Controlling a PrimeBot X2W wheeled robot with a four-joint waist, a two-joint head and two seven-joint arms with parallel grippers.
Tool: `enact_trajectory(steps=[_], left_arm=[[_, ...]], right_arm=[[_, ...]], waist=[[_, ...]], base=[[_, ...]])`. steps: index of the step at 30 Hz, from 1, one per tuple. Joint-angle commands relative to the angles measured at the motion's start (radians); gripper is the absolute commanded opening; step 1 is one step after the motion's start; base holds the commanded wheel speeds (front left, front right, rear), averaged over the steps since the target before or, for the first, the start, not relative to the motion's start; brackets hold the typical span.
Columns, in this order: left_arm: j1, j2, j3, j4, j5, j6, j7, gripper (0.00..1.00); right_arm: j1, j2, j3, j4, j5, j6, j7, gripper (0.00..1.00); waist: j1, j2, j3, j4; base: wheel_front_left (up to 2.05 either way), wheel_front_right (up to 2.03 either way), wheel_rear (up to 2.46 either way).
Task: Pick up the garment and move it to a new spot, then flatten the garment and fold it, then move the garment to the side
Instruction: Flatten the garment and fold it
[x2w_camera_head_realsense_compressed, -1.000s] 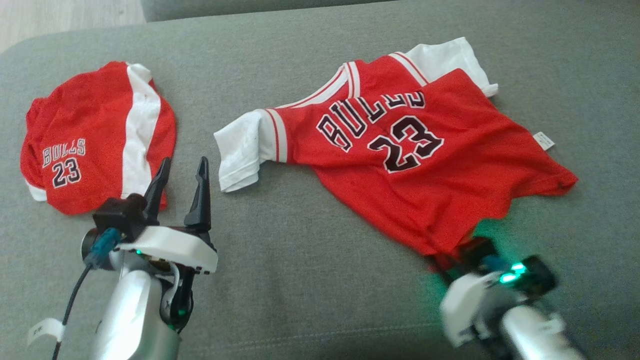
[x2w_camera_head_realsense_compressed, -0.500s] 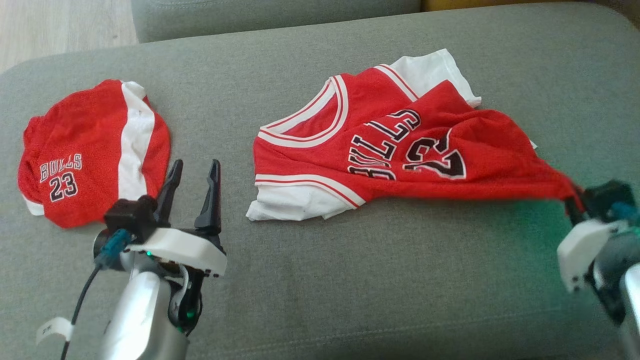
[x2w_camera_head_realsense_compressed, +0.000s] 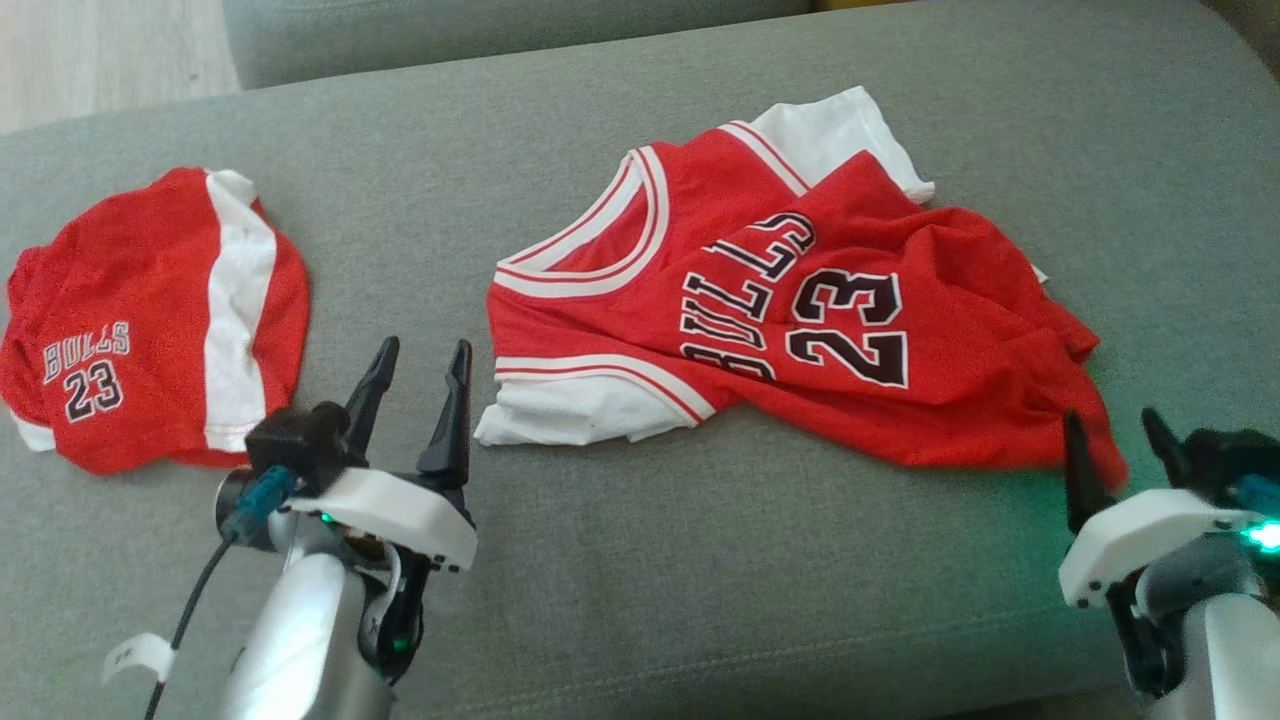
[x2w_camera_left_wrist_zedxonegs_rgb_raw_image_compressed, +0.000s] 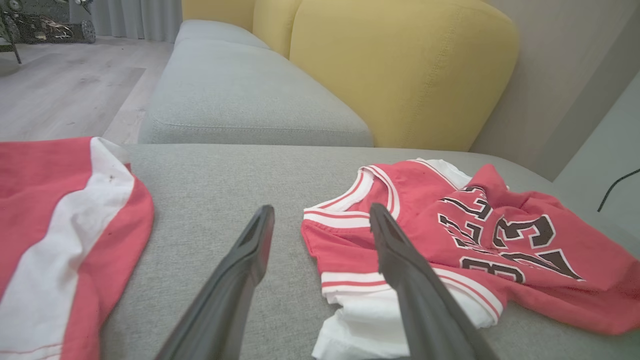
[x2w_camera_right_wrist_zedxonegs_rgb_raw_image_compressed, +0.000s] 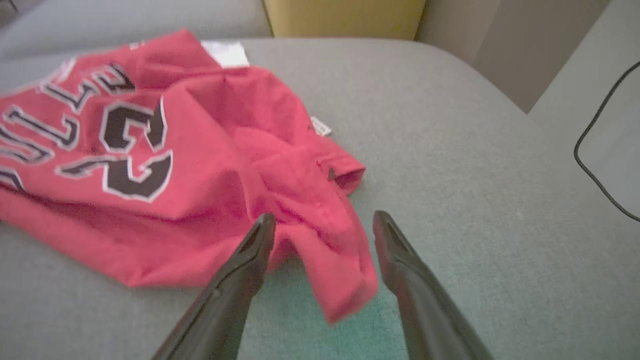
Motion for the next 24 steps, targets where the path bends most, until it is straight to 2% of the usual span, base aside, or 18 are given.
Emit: enact_trajectory(steps=[1, 4, 8, 16, 24], left_arm=[[-0.020, 0.010, 0.028, -0.026, 0.003, -0.004, -0.006, 1.00], [-0.012, 0.010, 0.020, -0.017, 0.008, -0.009, -0.006, 1.00], [-0.001, 0.016, -0.012, 0.009, 0.019, -0.020, -0.006, 1.00], [-0.022, 0.084, -0.078, 0.138, 0.036, -0.030, 0.008, 1.00], [-0.084, 0.093, -0.114, 0.244, 0.036, -0.031, 0.018, 1.00]], right_arm=[[-0.005, 0.002, 0.004, -0.057, 0.025, -0.001, -0.023, 1.00], [0.008, 0.032, -0.002, -0.112, 0.101, -0.001, -0.055, 1.00], [0.023, 0.040, -0.002, -0.159, 0.172, -0.001, -0.100, 1.00], [0.008, 0.041, 0.006, -0.155, 0.206, -0.001, -0.159, 1.00], [-0.006, 0.042, 0.020, -0.132, 0.207, -0.001, -0.181, 1.00]], waist=[[0.0000, 0.0000, -0.003, -0.008], [0.0000, 0.0000, -0.009, -0.020], [0.0000, 0.0000, -0.011, -0.031], [0.0000, 0.0000, 0.001, -0.044], [0.0000, 0.0000, 0.016, -0.065]], base=[[0.00, 0.00, 0.00], [0.00, 0.00, 0.00], [0.00, 0.00, 0.00], [0.00, 0.00, 0.00], [0.00, 0.00, 0.00]])
